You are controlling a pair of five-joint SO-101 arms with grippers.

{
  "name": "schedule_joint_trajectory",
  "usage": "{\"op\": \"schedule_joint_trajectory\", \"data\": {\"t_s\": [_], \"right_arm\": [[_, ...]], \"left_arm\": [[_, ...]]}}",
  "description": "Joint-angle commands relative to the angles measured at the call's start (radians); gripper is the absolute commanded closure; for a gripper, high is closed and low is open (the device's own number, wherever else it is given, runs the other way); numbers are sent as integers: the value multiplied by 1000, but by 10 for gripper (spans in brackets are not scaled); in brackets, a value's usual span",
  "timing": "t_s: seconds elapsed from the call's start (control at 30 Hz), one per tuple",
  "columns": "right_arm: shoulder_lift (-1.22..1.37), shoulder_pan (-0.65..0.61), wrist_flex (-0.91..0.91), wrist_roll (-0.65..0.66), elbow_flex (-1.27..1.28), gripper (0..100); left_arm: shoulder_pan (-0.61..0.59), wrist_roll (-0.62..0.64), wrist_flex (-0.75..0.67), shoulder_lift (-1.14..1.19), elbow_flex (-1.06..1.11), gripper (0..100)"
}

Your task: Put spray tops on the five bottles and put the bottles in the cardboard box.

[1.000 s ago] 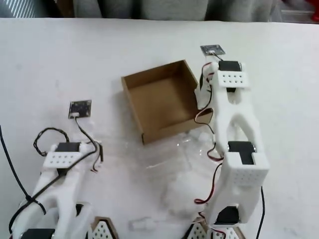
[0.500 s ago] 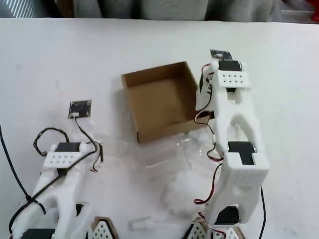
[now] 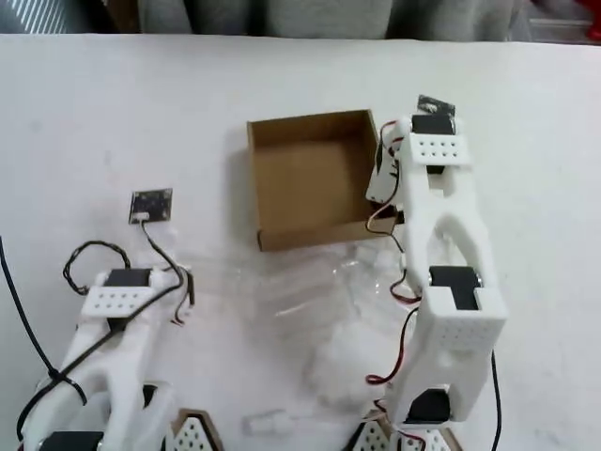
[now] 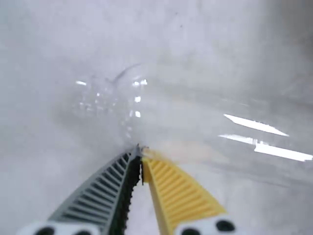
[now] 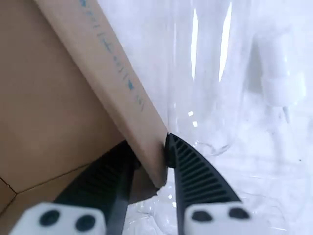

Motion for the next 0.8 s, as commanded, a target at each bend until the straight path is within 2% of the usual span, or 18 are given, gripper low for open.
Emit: {"op": "schedule_joint_trajectory", "data": {"t_s": [0.0, 0.2, 0.6, 0.77], "right_arm": [[-10, -15, -48, -49, -5, 947], [-8, -25, -122, -144, 77, 943], [-59, -87, -96, -144, 120, 937], [-120, -84, -73, -141, 121, 804]], "left_arm": [[-8, 11, -15, 7, -52, 969], [-8, 11, -15, 7, -52, 969], [-8, 11, -15, 7, -52, 969], [-8, 11, -15, 7, -52, 969]]}}
